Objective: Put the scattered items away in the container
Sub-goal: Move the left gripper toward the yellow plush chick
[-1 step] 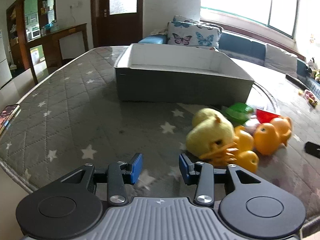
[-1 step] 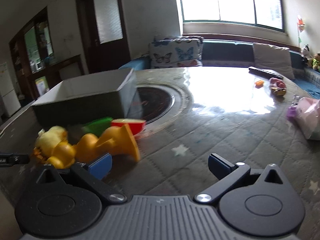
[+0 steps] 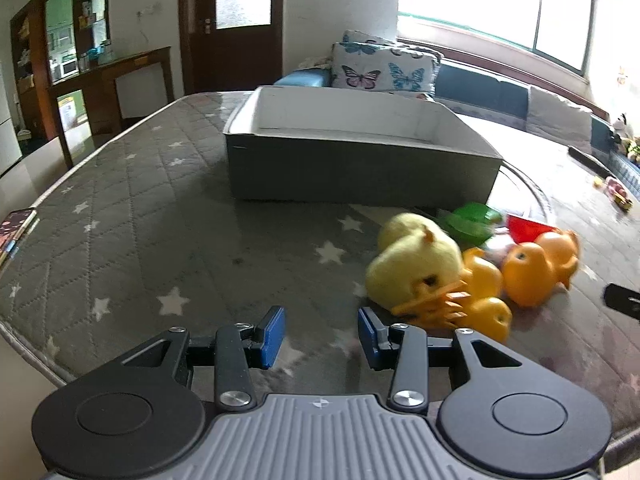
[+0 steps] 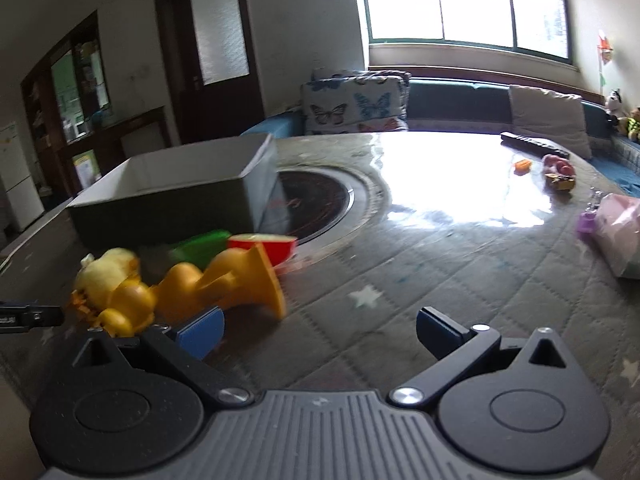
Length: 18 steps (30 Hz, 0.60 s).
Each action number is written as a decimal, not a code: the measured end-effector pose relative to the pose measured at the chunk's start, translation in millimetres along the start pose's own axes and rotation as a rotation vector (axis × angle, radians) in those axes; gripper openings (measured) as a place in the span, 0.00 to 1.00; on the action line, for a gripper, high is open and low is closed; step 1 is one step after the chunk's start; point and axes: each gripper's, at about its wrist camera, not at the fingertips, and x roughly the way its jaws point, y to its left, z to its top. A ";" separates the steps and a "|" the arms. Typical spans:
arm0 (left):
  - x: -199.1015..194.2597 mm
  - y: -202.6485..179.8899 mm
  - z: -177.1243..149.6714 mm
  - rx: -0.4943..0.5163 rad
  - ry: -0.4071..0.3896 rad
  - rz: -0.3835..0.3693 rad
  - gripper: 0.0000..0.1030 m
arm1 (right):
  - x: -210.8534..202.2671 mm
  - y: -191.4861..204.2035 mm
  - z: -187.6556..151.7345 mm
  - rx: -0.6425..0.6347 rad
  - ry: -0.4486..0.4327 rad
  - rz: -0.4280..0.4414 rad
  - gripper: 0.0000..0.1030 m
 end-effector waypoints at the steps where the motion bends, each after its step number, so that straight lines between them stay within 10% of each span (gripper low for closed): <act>1: -0.9 0.0 -0.9 -0.002 0.003 0.004 0.42 | -0.7 4.2 -1.8 -0.004 0.008 -0.003 1.00; 18: -20.1 -39.7 -22.1 0.074 0.056 -0.061 0.42 | -10.2 30.6 -22.3 -0.059 0.132 0.064 1.00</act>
